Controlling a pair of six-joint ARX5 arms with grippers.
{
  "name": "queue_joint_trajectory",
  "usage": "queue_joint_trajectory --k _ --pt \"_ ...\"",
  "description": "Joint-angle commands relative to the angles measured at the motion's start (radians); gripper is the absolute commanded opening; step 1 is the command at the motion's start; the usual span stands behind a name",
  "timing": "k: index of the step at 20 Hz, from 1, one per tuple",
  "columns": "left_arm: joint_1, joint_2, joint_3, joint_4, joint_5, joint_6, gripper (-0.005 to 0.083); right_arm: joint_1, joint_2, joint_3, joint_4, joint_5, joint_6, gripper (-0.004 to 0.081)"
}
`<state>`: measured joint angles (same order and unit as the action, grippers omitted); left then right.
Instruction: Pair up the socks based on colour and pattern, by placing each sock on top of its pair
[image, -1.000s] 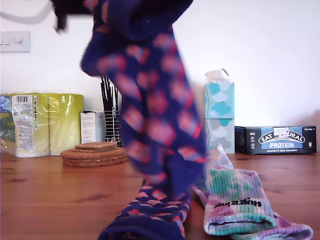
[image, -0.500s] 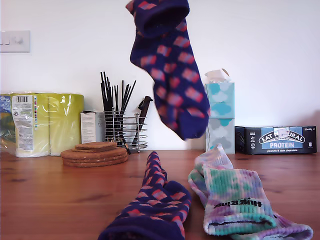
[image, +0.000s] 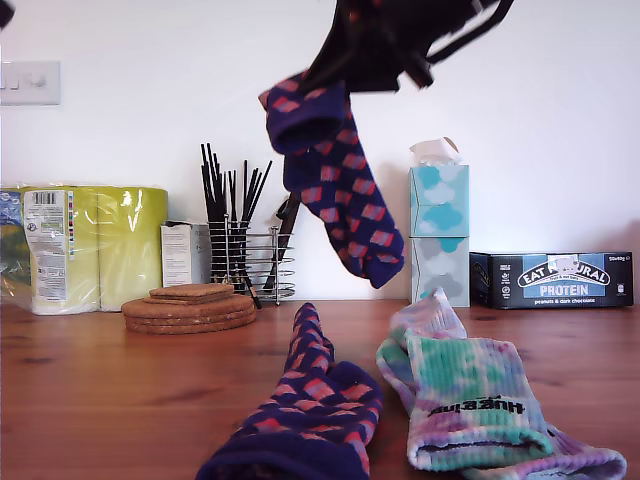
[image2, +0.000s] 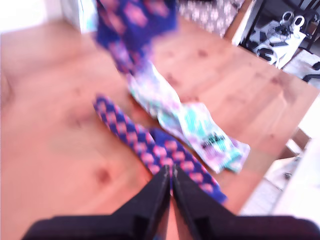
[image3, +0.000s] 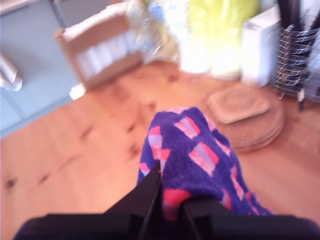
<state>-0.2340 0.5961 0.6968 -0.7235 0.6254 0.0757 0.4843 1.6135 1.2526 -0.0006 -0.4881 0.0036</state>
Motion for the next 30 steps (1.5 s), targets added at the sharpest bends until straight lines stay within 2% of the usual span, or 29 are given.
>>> queue_joint_trajectory --k 1,2,4,8,12,15,18,23,24,25,27,28,30 --pt "-0.002 -0.02 -0.004 -0.003 -0.002 -0.024 -0.0023 -0.014 0.056 0.038 0.042 -0.026 0.044 -0.0013" --pt "-0.002 -0.026 -0.004 -0.009 -0.002 -0.024 -0.0023 -0.019 0.081 0.038 0.047 -0.045 0.1 -0.0013" --pt "-0.002 -0.029 -0.004 -0.013 -0.003 -0.025 -0.0023 -0.02 0.128 0.038 0.008 -0.137 0.184 -0.0013" --pt "-0.002 -0.027 -0.004 -0.008 -0.003 -0.024 -0.0023 0.028 0.142 0.037 -0.182 -0.212 0.179 -0.0013" --pt "-0.002 -0.027 -0.004 -0.008 -0.007 -0.023 -0.0023 0.048 0.142 0.032 -0.36 -0.301 0.176 -0.0013" --pt "-0.002 -0.027 -0.004 -0.008 -0.018 -0.015 -0.0023 0.053 0.135 -0.026 -0.488 -0.375 0.15 -0.0013" --pt "-0.002 -0.027 -0.004 -0.006 -0.043 -0.003 -0.0023 0.073 0.132 -0.101 -0.555 -0.417 0.121 -0.0013" --pt "-0.002 -0.027 -0.004 0.016 -0.059 0.004 -0.0024 0.154 0.132 -0.257 -0.523 -0.431 0.121 -0.0013" --pt "-0.002 -0.027 -0.004 0.021 -0.059 0.004 -0.0024 0.171 0.132 -0.273 -0.507 -0.424 0.13 0.0005" --pt "-0.002 -0.027 -0.004 0.023 -0.059 0.003 -0.0024 0.182 0.132 -0.279 -0.504 -0.405 0.135 0.008" --pt "-0.002 -0.027 -0.004 0.022 -0.059 0.003 -0.0024 0.19 0.132 -0.279 -0.499 -0.362 0.131 0.0337" --pt "-0.002 -0.026 -0.004 0.021 -0.058 0.003 -0.0024 0.189 0.132 -0.279 -0.496 -0.346 0.131 0.0406" --pt "-0.002 -0.027 -0.004 0.017 -0.058 0.003 -0.0024 0.17 0.128 -0.278 -0.506 -0.312 0.13 0.0435"
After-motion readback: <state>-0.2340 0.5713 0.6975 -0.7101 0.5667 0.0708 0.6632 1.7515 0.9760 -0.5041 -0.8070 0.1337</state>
